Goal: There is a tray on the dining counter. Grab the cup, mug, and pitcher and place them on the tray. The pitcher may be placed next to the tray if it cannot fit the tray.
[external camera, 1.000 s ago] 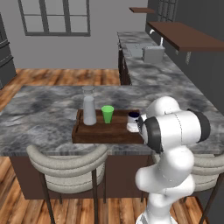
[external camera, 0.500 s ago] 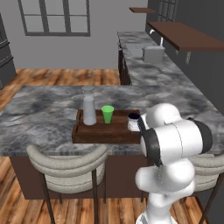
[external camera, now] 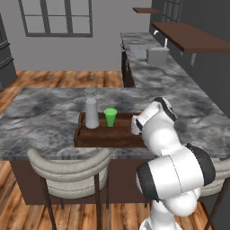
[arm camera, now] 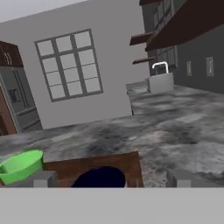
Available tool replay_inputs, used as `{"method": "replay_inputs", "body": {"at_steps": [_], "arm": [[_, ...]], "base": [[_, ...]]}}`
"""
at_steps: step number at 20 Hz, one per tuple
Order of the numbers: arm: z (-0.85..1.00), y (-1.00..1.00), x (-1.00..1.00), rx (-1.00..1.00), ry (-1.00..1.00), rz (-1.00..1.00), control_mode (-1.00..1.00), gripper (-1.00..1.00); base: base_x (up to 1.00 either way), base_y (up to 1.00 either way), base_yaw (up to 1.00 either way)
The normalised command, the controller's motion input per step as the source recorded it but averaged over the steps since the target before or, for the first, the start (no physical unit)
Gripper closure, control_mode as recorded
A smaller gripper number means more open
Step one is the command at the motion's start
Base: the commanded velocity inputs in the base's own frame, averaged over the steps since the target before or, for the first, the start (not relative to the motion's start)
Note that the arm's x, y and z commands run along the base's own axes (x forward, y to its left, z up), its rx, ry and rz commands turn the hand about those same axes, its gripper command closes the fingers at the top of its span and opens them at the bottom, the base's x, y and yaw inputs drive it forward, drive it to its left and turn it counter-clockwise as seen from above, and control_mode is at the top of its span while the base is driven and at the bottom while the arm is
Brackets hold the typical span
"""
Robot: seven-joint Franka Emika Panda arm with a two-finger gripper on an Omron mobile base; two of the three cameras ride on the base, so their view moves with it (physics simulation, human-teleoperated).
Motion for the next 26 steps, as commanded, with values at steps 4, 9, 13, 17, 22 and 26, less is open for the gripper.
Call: {"method": "replay_inputs", "body": {"at_steps": [4,9,13,17,22,26], "arm": [[1.0,0.0,-0.35,0.06,0.0,0.0,-1.0,-1.0],[0.98,-0.01,-0.75,0.05,0.01,-0.02,-1.0,-1.0],[0.42,-0.1,-1.0,0.01,-0.02,-0.05,-1.0,-1.0],[0.72,0.0,-0.85,0.0,-0.02,-0.01,-1.0,-1.0],[1.0,0.0,-0.48,0.03,0.02,0.0,-1.0,-1.0],[1.0,0.0,-0.67,0.06,0.06,0.0,-1.0,-1.0]], "base": [[0.0,0.0,0.0],[0.0,0.0,0.0],[0.0,0.0,0.0],[0.0,0.0,0.0],[0.0,0.0,0.0],[0.0,0.0,0.0]]}}
